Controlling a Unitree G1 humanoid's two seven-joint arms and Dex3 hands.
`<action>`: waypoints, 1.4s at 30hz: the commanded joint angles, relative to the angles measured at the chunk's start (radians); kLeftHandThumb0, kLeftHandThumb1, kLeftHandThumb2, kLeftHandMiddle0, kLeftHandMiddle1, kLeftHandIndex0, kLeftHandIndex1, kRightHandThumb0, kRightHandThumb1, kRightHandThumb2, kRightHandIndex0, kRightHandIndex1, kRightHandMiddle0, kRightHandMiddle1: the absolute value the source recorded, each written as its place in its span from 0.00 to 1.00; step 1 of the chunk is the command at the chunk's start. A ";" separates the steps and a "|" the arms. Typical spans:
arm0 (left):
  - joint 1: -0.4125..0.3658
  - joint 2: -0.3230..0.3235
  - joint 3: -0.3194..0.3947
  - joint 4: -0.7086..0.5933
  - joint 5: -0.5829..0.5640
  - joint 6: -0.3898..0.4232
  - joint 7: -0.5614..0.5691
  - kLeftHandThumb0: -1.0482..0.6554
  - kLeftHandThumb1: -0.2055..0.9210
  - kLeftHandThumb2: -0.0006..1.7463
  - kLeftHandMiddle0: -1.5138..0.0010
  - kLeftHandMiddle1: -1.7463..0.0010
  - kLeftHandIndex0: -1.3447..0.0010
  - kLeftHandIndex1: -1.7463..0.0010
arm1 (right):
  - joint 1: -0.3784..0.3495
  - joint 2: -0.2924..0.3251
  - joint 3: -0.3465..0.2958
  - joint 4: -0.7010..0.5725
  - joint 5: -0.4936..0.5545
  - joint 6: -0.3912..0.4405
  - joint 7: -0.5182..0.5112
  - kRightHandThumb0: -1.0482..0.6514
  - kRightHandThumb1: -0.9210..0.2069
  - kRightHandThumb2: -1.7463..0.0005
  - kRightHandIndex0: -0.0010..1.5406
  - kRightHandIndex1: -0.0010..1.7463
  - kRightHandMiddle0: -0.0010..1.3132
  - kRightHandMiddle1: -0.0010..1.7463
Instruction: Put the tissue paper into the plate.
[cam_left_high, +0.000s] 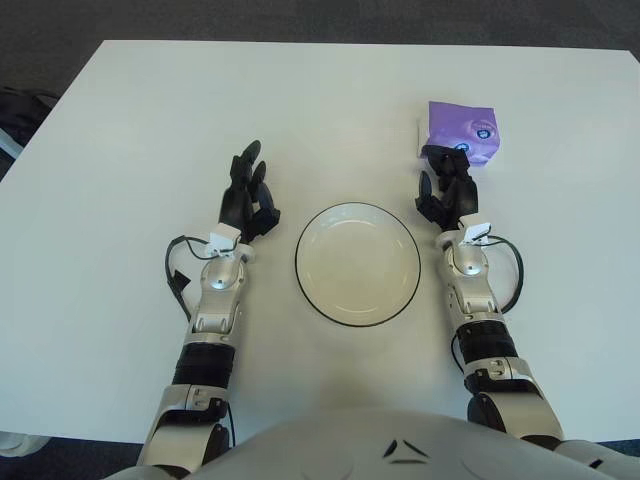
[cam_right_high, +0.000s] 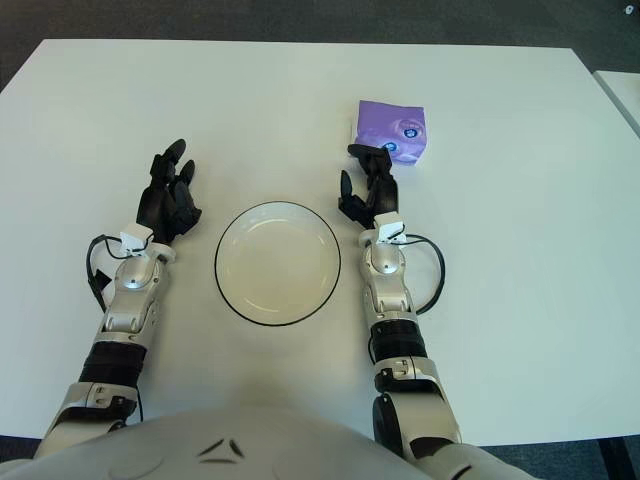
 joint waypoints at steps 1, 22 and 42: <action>0.081 0.002 -0.012 0.045 0.009 0.070 -0.015 0.16 1.00 0.55 0.80 1.00 1.00 0.73 | 0.177 0.027 0.020 0.060 -0.013 0.196 -0.005 0.26 0.13 0.61 0.21 0.36 0.06 0.64; 0.085 0.001 -0.013 0.034 0.006 0.076 -0.012 0.17 1.00 0.56 0.80 1.00 1.00 0.72 | 0.208 0.034 0.036 -0.029 -0.004 0.259 -0.010 0.25 0.13 0.61 0.20 0.35 0.06 0.65; 0.081 0.004 -0.014 0.042 0.007 0.067 -0.015 0.16 1.00 0.56 0.79 1.00 1.00 0.72 | 0.211 0.029 0.040 -0.041 0.003 0.254 0.002 0.23 0.09 0.64 0.21 0.32 0.05 0.65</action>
